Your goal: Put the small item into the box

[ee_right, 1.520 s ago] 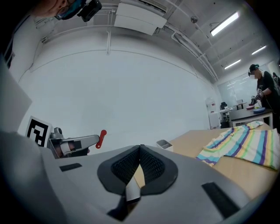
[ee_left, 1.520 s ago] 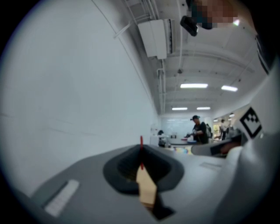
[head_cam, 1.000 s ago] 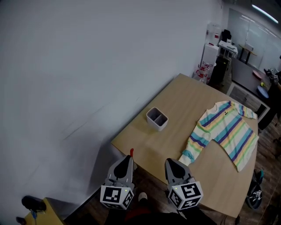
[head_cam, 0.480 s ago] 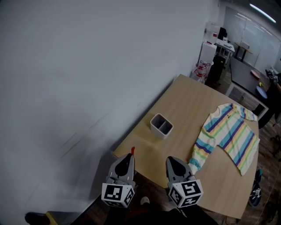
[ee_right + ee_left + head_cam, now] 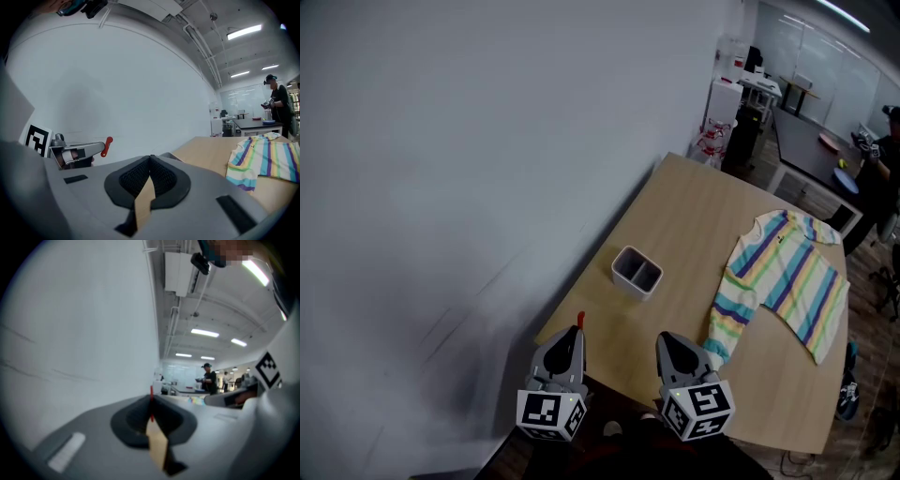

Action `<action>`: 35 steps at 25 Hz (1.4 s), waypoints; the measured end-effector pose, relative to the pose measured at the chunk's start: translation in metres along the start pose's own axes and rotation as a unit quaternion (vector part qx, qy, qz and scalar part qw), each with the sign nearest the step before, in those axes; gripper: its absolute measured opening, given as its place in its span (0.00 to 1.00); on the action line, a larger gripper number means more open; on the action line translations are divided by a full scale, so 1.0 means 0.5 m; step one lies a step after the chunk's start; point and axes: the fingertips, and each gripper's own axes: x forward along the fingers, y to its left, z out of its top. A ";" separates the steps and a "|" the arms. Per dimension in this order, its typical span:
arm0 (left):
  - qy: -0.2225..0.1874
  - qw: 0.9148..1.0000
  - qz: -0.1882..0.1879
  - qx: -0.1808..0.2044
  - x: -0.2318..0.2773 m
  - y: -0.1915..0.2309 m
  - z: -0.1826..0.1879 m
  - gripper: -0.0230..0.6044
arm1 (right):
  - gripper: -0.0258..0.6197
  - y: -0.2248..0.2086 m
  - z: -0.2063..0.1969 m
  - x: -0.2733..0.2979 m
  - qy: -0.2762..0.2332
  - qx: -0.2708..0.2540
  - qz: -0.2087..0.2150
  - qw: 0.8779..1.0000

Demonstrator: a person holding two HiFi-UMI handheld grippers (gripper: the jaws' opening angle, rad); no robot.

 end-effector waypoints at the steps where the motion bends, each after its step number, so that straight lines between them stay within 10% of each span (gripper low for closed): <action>1: 0.001 1.000 -0.003 0.001 0.010 0.000 -0.001 0.05 | 0.05 -0.009 0.000 0.002 0.001 0.001 -0.005 1.000; 35: 0.077 0.989 -0.121 0.033 0.423 -0.090 -0.099 0.05 | 0.05 -0.276 -0.027 0.176 0.034 0.042 -0.088 0.995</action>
